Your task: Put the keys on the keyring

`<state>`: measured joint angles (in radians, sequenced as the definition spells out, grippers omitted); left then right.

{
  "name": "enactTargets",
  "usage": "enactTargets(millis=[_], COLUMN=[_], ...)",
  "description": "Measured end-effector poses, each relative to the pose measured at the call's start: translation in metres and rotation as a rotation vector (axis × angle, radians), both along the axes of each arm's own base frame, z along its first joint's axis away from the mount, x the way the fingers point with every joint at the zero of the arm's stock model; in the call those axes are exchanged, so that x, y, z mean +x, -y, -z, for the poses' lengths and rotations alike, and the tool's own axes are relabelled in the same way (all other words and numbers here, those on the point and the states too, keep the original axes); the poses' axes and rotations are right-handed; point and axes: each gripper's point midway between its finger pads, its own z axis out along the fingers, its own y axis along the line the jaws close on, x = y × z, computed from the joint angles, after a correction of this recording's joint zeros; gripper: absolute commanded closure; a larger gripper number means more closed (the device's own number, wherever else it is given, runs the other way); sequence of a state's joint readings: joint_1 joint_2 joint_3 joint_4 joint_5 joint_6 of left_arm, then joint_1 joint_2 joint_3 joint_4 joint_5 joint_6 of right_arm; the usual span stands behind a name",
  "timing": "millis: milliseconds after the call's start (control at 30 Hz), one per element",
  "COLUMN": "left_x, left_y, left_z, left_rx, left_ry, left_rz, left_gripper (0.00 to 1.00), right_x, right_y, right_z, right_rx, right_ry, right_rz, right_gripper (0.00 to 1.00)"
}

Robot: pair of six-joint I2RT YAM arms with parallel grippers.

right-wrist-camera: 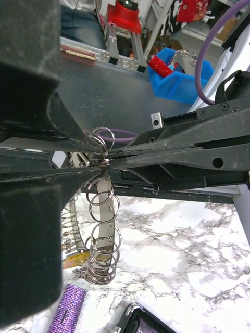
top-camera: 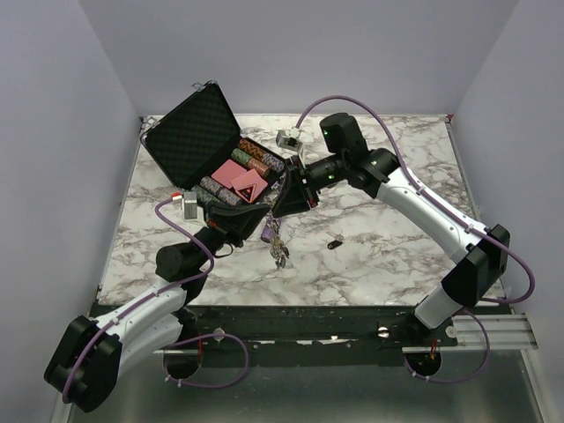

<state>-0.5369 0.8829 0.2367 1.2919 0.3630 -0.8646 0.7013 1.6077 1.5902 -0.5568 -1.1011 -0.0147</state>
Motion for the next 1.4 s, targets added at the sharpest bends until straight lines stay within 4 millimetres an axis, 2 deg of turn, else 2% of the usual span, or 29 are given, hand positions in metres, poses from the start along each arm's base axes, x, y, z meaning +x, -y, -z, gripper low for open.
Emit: enactTargets(millis=[100,133,167,367,567,600,700,767,833,967,1033,1067,1133,1267,1400], left_x=[0.000,0.000,0.000,0.000,-0.002,-0.005,-0.013,-0.020,-0.029,-0.040,-0.043,-0.044,-0.044,-0.048,-0.049], left_y=[0.000,0.000,0.000,0.000,0.001,0.001,-0.001,-0.006,-0.011,-0.017,-0.018,-0.018,-0.017,-0.017,-0.020], left_z=[0.000,0.000,0.000,0.001,0.001,0.000,-0.002,-0.006,-0.013,-0.016,-0.017,-0.020,-0.022,-0.021,0.003], left_rx=[0.000,0.000,-0.001,-0.003,-0.001,0.000,0.012,0.016,0.021,0.084,0.140,0.173,0.266,0.414,0.553], left_ry=[-0.002,-0.003,-0.004,-0.008,-0.003,0.004,0.038,0.066,0.111,0.160,0.177,0.187,0.193,0.202,0.176], left_rz=[0.001,0.002,0.002,0.005,0.015,0.019,0.025,0.014,-0.001,-0.030,-0.046,-0.057,-0.069,-0.070,-0.068], left_gripper=[1.00,1.00,1.00,1.00,0.99,0.94,0.61,0.49,0.41,0.28,0.09,0.04,0.01,0.01,0.01], right_x=[0.000,0.000,0.000,0.000,-0.001,-0.001,-0.005,-0.009,-0.009,-0.008,-0.008,-0.007,-0.008,-0.008,-0.009], right_y=[0.000,0.000,-0.001,-0.001,0.002,0.003,0.002,0.006,0.008,0.014,0.017,0.019,0.024,0.037,0.053], right_z=[0.002,0.002,0.003,0.003,0.002,0.002,0.001,0.004,0.008,0.017,0.021,0.023,0.027,0.034,0.045], right_rx=[0.000,-0.001,-0.003,-0.004,0.003,0.005,0.015,0.003,-0.013,-0.044,-0.060,-0.069,-0.089,-0.134,-0.211], right_ry=[0.000,-0.003,-0.008,-0.015,0.070,0.087,0.135,0.144,0.152,0.173,0.195,0.210,0.239,0.328,0.461], right_rz=[0.000,0.002,0.003,0.004,-0.031,-0.038,-0.067,-0.077,-0.081,-0.079,-0.083,-0.084,-0.087,-0.101,-0.137], right_gripper=[0.90,0.98,1.00,1.00,1.00,1.00,1.00,1.00,1.00,1.00,1.00,1.00,1.00,1.00,1.00])
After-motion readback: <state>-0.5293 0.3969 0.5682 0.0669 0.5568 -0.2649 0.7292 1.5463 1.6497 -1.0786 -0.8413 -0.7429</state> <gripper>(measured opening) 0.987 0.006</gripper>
